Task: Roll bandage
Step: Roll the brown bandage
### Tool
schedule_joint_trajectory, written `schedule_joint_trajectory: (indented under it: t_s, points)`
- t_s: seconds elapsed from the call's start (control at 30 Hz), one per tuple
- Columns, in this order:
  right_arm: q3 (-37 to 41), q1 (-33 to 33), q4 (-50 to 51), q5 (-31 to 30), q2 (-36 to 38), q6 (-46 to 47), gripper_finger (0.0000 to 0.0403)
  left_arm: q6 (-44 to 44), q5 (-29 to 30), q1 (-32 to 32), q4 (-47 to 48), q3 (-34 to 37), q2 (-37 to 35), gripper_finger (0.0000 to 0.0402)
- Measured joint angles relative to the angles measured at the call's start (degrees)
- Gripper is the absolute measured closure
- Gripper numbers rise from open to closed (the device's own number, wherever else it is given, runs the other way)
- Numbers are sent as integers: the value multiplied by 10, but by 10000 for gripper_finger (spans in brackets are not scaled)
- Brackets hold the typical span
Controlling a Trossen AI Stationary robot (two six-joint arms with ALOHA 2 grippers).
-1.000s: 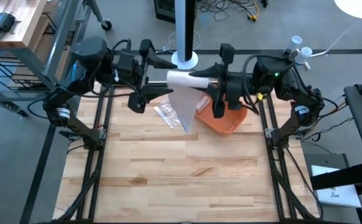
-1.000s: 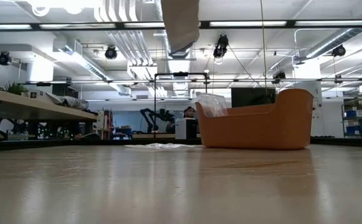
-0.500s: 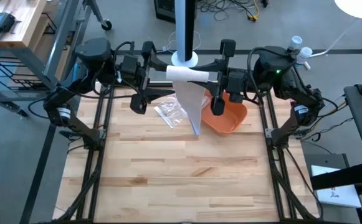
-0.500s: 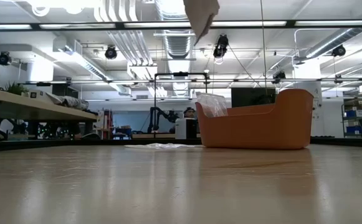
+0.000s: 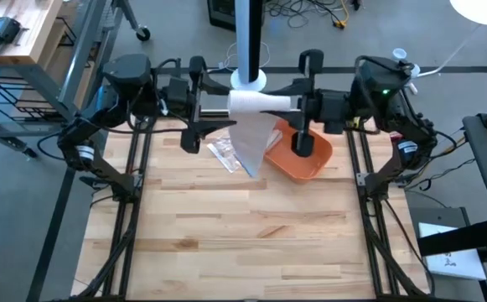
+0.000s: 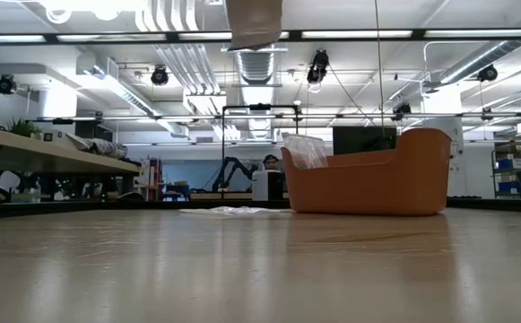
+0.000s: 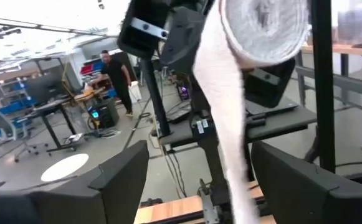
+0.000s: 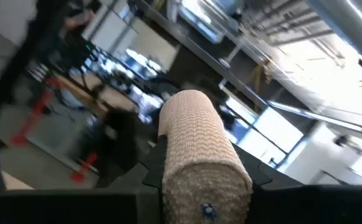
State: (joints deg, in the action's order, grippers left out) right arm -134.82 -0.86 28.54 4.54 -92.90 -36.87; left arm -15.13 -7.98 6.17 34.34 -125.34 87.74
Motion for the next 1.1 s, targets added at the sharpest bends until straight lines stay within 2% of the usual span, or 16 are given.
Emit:
schedule_joint_trajectory:
  t_s: [0.13, 0.3, 0.5, 0.63, 0.8, 1.1]
  points:
    - [0, 0, 5, 1, 7, 15, 312, 13, -7, 4, -3, 0, -1, 120]
    - [0, 0, 21, 4, 7, 12, 312, 47, -54, 6, -20, 0, 14, 107]
    - [0, 0, 60, -5, 0, -75, 312, 106, -81, 4, -24, 0, 28, 107]
    - [0, 0, 70, -37, -1, -138, 312, 151, -101, 4, -28, 0, 29, 114]
    - [0, 0, 83, -47, -2, -215, 312, 232, -113, 4, -27, 0, 31, 123]
    - [0, 0, 82, -47, -2, -288, 312, 345, -117, 4, -27, 0, 25, 137]
